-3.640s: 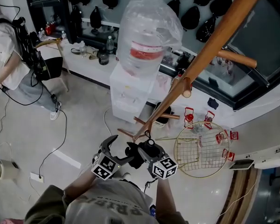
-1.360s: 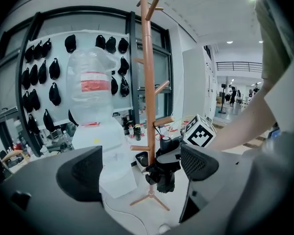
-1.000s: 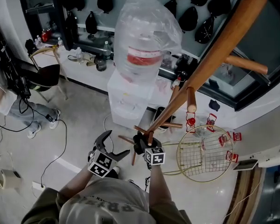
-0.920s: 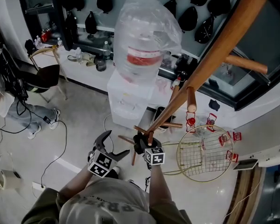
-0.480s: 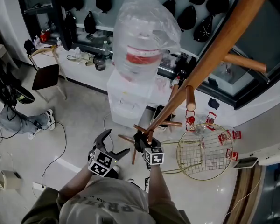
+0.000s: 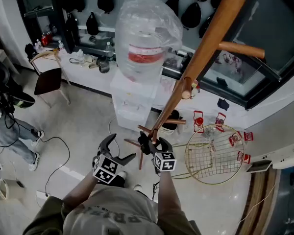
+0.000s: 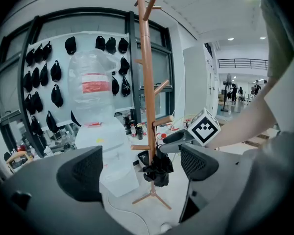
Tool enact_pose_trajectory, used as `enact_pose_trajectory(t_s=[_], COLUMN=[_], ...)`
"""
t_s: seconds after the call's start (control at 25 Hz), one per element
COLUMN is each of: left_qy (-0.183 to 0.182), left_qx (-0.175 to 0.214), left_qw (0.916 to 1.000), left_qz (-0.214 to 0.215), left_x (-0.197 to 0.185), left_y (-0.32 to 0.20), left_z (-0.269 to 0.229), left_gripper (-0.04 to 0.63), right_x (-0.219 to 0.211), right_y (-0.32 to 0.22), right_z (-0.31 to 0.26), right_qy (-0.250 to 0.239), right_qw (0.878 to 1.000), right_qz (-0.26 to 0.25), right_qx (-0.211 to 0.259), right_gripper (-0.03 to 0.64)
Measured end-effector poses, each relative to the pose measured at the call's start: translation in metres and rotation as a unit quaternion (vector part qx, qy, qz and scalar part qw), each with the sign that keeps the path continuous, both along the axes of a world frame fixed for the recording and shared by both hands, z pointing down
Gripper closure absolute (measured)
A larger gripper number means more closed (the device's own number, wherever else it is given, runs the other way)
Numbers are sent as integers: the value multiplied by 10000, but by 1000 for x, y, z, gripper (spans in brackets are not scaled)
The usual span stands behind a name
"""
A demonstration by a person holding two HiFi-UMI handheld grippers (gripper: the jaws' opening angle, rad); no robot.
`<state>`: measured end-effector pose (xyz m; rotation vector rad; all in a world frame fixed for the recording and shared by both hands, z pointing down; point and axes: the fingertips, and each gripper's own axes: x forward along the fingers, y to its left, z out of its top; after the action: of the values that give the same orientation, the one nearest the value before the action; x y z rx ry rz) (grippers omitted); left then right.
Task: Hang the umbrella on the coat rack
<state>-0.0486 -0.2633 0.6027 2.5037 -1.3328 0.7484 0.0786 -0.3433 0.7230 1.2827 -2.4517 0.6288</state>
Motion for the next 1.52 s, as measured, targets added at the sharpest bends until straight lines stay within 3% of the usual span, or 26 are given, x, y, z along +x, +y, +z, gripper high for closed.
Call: enact_pose_trajectory(t_s=[0.48, 0.84, 1.12, 1.2, 1.28, 1.36, 1.44, 1.52], left_qy=[271, 675, 763, 817, 831, 736, 606, 566], left_qx=[299, 1071, 1497, 1554, 1694, 1959, 2143, 2257], left_qw=[9980, 9860, 9777, 9759, 9720, 9654, 9616, 9590], left_qz=[-490, -1087, -1258, -1295, -1401, -1559, -1607, -1619], left_x=[17, 28, 35, 37, 40, 38, 38, 38], left_y=[24, 43, 54, 59, 66, 72, 76, 77], left_z=[-19, -57, -88, -94, -101, -110, -116, -121], left_gripper=[118, 118, 121, 130, 191, 407, 491, 554], right_x=[23, 34, 43, 44, 45, 44, 45, 47], right_y=[49, 98, 124, 131, 137, 141, 145, 148], right_z=[-85, -193, -239, -246, -251, -257, -262, -267], right_qy=[-410, -759, -565, -416, -206, -113, -90, -51], right_qw=[9939, 9710, 9580, 9546, 9513, 9492, 9476, 9451], right_qz=[5, 277, 324, 344, 284, 237, 272, 352], right_qx=[1027, 2249, 2793, 2929, 3064, 3136, 3182, 3250], right_gripper=[394, 394, 409, 452, 500, 500, 502, 572])
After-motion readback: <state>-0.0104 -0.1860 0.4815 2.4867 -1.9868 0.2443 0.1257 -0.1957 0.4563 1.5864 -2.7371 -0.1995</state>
